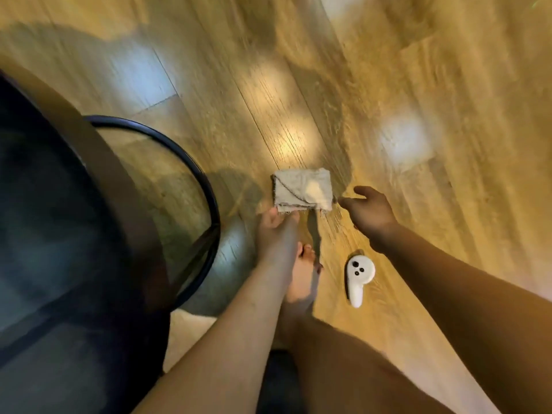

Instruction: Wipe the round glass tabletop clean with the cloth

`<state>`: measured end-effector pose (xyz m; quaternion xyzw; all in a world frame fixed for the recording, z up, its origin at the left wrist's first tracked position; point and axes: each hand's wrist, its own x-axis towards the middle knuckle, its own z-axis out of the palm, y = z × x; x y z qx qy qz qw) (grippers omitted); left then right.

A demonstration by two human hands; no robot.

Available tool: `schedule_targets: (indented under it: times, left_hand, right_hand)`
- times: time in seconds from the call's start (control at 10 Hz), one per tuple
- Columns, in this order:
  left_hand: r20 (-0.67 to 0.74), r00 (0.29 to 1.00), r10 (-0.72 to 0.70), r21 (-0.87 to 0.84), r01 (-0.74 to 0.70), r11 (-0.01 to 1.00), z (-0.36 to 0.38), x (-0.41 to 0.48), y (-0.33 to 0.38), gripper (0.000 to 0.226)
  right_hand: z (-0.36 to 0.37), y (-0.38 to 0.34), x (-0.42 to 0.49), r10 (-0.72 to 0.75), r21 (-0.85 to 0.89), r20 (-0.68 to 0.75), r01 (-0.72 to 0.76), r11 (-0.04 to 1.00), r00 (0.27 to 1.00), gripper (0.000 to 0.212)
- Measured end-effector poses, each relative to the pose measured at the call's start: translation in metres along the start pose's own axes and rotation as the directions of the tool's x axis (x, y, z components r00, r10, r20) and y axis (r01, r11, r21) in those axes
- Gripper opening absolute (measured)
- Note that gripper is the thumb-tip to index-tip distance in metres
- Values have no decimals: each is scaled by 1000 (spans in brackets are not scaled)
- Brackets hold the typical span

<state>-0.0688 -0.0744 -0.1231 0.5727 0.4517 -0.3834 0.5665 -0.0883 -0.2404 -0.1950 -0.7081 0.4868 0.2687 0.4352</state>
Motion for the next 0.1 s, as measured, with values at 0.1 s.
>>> schedule_targets:
  times: [0.1]
  left_hand:
    - [49, 998, 51, -11, -50, 999, -26, -51, 26, 33]
  right_hand:
    - [-18, -34, -52, -30, 15, 43, 30, 999, 999, 52]
